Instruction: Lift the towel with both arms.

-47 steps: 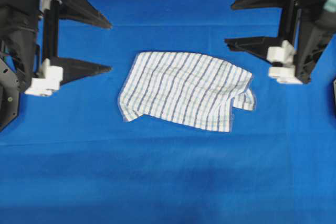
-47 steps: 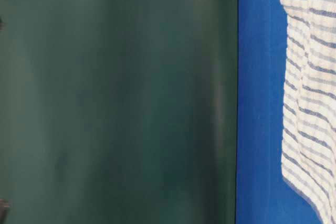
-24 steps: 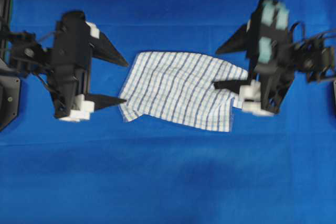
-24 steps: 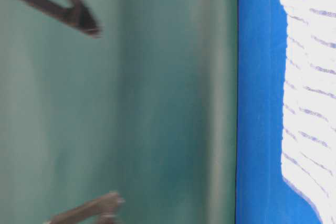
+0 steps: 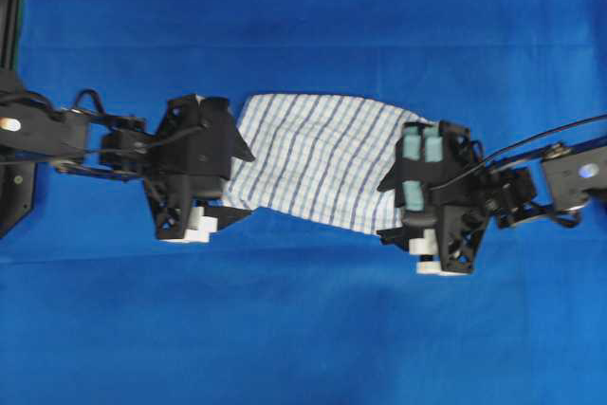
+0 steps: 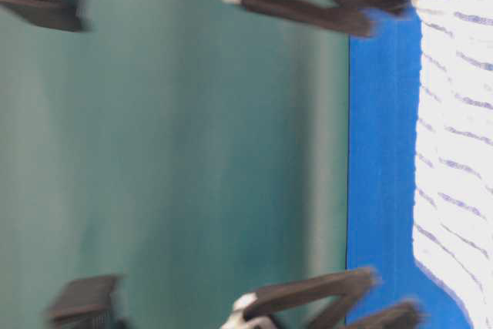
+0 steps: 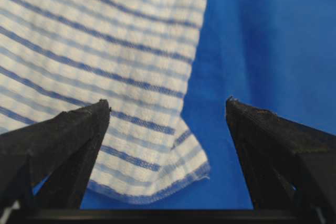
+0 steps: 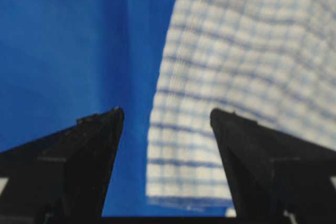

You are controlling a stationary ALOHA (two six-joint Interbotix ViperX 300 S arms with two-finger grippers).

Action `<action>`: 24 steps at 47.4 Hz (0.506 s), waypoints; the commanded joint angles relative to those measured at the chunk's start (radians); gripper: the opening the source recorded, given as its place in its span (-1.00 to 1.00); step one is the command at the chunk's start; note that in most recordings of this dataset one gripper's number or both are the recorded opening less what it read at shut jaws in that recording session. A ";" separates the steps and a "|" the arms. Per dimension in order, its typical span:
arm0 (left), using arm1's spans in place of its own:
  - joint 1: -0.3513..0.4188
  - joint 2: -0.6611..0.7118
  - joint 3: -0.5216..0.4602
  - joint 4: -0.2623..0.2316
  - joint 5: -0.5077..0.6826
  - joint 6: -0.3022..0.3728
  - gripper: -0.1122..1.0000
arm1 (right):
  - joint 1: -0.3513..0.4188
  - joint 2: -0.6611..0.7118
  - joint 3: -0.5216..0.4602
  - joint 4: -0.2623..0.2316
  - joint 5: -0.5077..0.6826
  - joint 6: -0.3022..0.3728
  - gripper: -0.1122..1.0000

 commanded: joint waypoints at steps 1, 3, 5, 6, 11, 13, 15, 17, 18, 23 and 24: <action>-0.006 0.052 -0.015 -0.002 -0.031 0.002 0.89 | 0.006 0.044 -0.002 0.000 -0.043 0.014 0.41; -0.008 0.080 -0.015 -0.002 -0.044 0.002 0.89 | 0.009 0.077 -0.002 0.002 -0.063 0.021 0.41; -0.009 0.106 -0.015 -0.003 -0.058 0.002 0.89 | 0.012 0.098 -0.002 0.002 -0.078 0.026 0.41; -0.009 0.120 -0.015 -0.002 -0.064 0.002 0.89 | 0.012 0.107 -0.002 0.002 -0.086 0.029 0.41; -0.011 0.170 -0.017 -0.002 -0.092 0.002 0.89 | 0.014 0.152 0.000 0.002 -0.123 0.037 0.41; -0.011 0.181 -0.017 -0.002 -0.095 0.002 0.88 | 0.014 0.169 0.000 0.002 -0.132 0.037 0.41; -0.011 0.192 -0.015 -0.003 -0.101 0.002 0.88 | 0.014 0.186 0.000 0.002 -0.138 0.038 0.41; -0.011 0.201 -0.014 -0.003 -0.107 0.002 0.88 | 0.014 0.202 -0.002 0.000 -0.141 0.038 0.41; -0.011 0.206 -0.012 -0.003 -0.112 0.000 0.88 | 0.014 0.215 -0.002 0.002 -0.144 0.038 0.41; -0.011 0.229 -0.008 -0.002 -0.124 0.000 0.88 | 0.008 0.245 -0.005 0.002 -0.146 0.049 0.41; -0.011 0.233 -0.008 -0.003 -0.124 0.000 0.88 | 0.006 0.249 -0.006 0.000 -0.146 0.051 0.41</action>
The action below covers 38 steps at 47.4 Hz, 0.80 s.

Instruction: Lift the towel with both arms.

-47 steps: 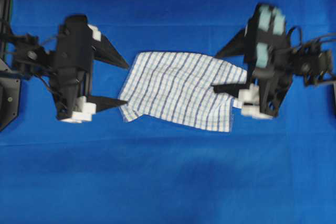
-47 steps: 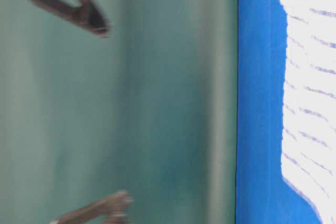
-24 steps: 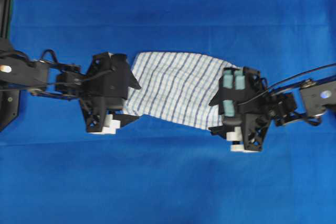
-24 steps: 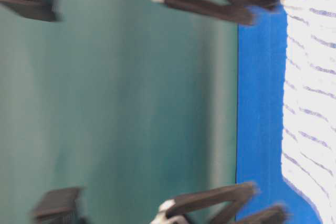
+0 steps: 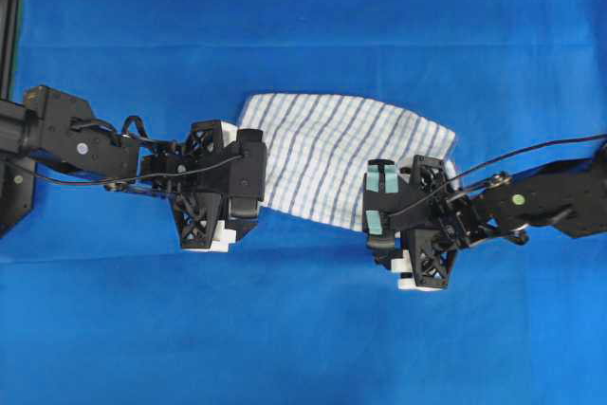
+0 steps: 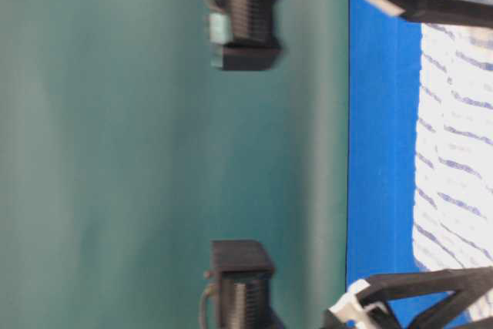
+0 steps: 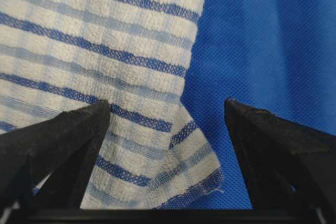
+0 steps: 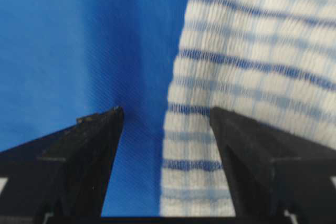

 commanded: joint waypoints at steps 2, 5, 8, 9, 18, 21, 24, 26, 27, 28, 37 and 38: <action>-0.003 0.003 -0.008 0.000 -0.009 0.003 0.87 | -0.006 0.002 -0.014 0.003 -0.008 0.009 0.41; 0.002 0.006 -0.012 0.000 -0.005 0.003 0.85 | -0.008 0.000 -0.014 0.003 -0.008 0.011 0.41; 0.003 0.006 -0.012 0.000 -0.002 0.003 0.74 | -0.011 0.002 -0.015 0.002 -0.006 0.011 0.41; 0.005 0.005 -0.012 0.000 0.000 0.003 0.67 | -0.011 0.002 -0.017 0.002 -0.005 0.011 0.40; 0.012 0.003 -0.011 -0.002 0.003 0.005 -0.28 | -0.025 -0.003 -0.018 -0.002 -0.003 0.011 -0.10; 0.017 0.002 -0.014 -0.002 0.005 0.005 -0.58 | -0.028 -0.009 -0.018 -0.002 -0.002 0.011 -0.43; 0.018 -0.008 -0.017 0.000 0.017 0.005 -0.72 | -0.029 -0.023 -0.018 -0.002 -0.002 0.011 -0.73; 0.018 -0.018 -0.021 0.000 0.031 0.003 -0.72 | -0.031 -0.040 -0.020 -0.002 0.002 0.009 -0.75; 0.020 -0.026 -0.025 0.000 0.040 0.002 -0.72 | -0.029 -0.049 -0.020 -0.002 0.003 0.009 -0.75; 0.018 -0.035 -0.029 0.000 0.054 0.002 -0.72 | -0.029 -0.058 -0.021 -0.002 0.006 0.011 -0.75; 0.020 -0.181 -0.092 0.000 0.230 -0.006 -0.72 | -0.029 -0.181 -0.054 -0.002 0.091 -0.003 -0.75; 0.020 -0.199 -0.100 0.000 0.250 -0.006 -0.72 | -0.031 -0.196 -0.058 -0.002 0.107 -0.003 -0.75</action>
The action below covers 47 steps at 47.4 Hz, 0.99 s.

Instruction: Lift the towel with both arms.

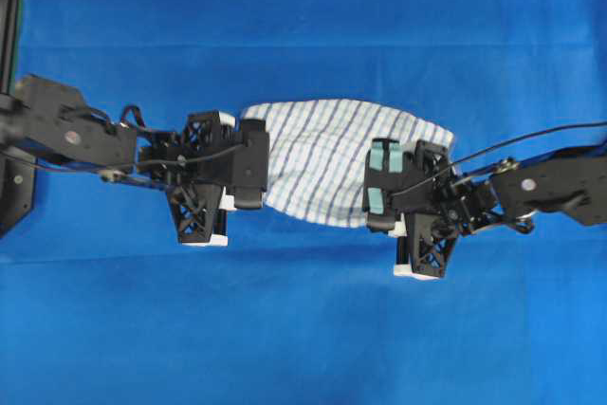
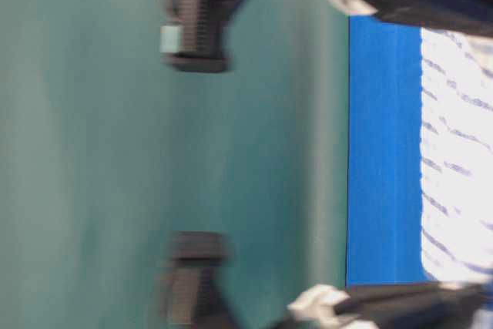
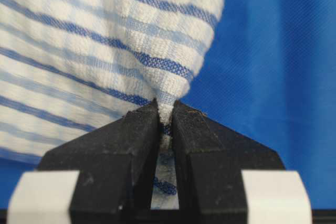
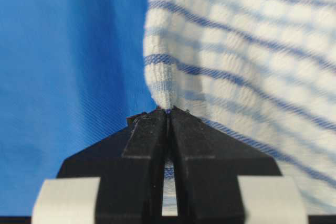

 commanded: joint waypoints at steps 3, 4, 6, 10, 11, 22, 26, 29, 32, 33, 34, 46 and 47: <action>0.005 -0.147 -0.069 0.000 0.123 0.000 -0.72 | 0.002 -0.124 -0.058 -0.006 0.094 -0.008 -0.75; 0.005 -0.166 -0.077 -0.002 0.141 0.000 -0.72 | 0.002 -0.140 -0.066 -0.008 0.114 -0.009 -0.75; 0.006 -0.201 -0.092 0.000 0.176 0.000 -0.72 | 0.002 -0.170 -0.084 -0.011 0.158 -0.011 -0.75; 0.008 -0.276 -0.127 -0.002 0.239 -0.002 -0.72 | 0.000 -0.232 -0.130 -0.023 0.262 -0.011 -0.75; 0.008 -0.293 -0.135 0.000 0.252 -0.002 -0.72 | 0.002 -0.244 -0.141 -0.026 0.287 -0.012 -0.75; 0.020 -0.459 -0.242 0.002 0.383 0.002 -0.72 | 0.002 -0.360 -0.285 -0.057 0.480 -0.069 -0.75; 0.029 -0.488 -0.279 0.000 0.413 0.002 -0.72 | 0.002 -0.391 -0.350 -0.061 0.538 -0.114 -0.75; 0.035 -0.506 -0.322 0.002 0.443 0.002 -0.72 | 0.000 -0.405 -0.399 -0.061 0.574 -0.143 -0.75; 0.040 -0.518 -0.362 0.002 0.476 0.002 -0.72 | 0.002 -0.416 -0.448 -0.063 0.607 -0.172 -0.75; 0.040 -0.520 -0.374 0.002 0.488 0.002 -0.72 | 0.002 -0.420 -0.469 -0.061 0.629 -0.186 -0.75; 0.040 -0.523 -0.394 0.003 0.503 0.003 -0.72 | 0.002 -0.422 -0.486 -0.061 0.640 -0.193 -0.75; 0.041 -0.525 -0.506 0.005 0.588 0.005 -0.72 | 0.000 -0.426 -0.609 -0.061 0.735 -0.262 -0.75; 0.041 -0.526 -0.512 0.006 0.592 0.006 -0.72 | 0.002 -0.428 -0.614 -0.061 0.738 -0.265 -0.75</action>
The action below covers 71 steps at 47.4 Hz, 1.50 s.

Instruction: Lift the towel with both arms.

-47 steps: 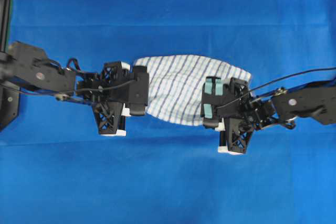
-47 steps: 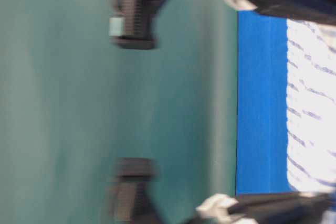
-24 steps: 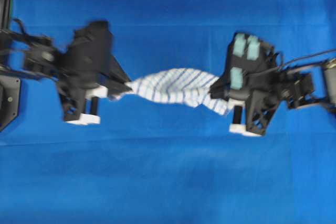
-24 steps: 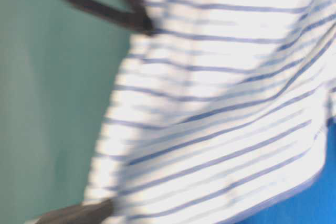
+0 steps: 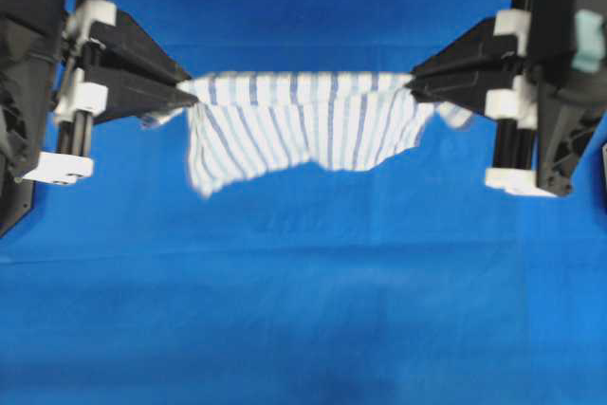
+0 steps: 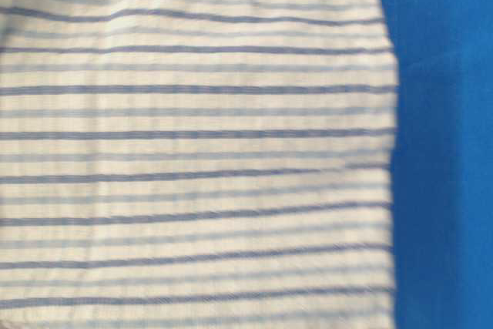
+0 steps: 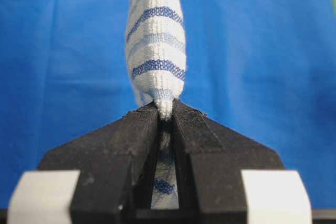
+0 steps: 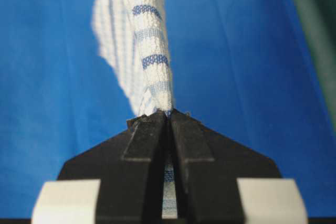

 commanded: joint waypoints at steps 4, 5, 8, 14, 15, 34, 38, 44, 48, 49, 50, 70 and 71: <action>0.003 -0.012 -0.054 0.003 0.020 0.005 -0.72 | 0.002 -0.015 -0.052 -0.005 0.020 -0.014 -0.75; 0.003 -0.012 -0.055 0.003 0.025 0.005 -0.72 | 0.002 -0.015 -0.052 -0.005 0.020 -0.014 -0.75; 0.003 -0.012 -0.055 0.003 0.032 0.005 -0.72 | 0.002 -0.015 -0.052 -0.005 0.021 -0.014 -0.75; 0.005 -0.006 -0.057 0.005 0.032 0.008 -0.72 | 0.002 -0.015 -0.051 -0.005 0.021 -0.017 -0.75; 0.005 -0.005 -0.055 0.005 0.032 0.008 -0.72 | 0.002 -0.015 -0.051 -0.006 0.021 -0.020 -0.75; 0.005 -0.009 -0.052 0.005 0.011 0.054 -0.52 | -0.011 -0.014 -0.044 -0.015 0.017 -0.017 -0.35; 0.005 -0.015 -0.048 0.003 -0.017 0.054 -0.09 | -0.011 -0.014 -0.044 -0.038 0.017 -0.015 0.10; 0.005 -0.037 -0.035 0.003 -0.031 0.060 0.59 | -0.012 -0.014 -0.043 -0.054 0.021 -0.014 0.45; 0.005 -0.048 -0.028 0.003 -0.035 0.058 0.85 | -0.012 -0.014 -0.041 -0.055 0.021 -0.014 0.39; 0.005 -0.052 -0.025 0.003 -0.035 0.058 0.88 | -0.011 -0.014 -0.043 -0.055 0.021 -0.014 0.40; 0.005 -0.054 -0.023 0.003 -0.035 0.058 0.89 | -0.012 -0.014 -0.041 -0.055 0.021 -0.014 0.41; 0.005 -0.026 0.080 0.003 -0.095 0.054 0.88 | -0.012 -0.006 0.043 -0.054 -0.015 0.002 0.41; 0.005 -0.025 0.092 0.003 -0.109 0.054 0.88 | -0.012 -0.006 0.055 -0.055 -0.023 0.006 0.41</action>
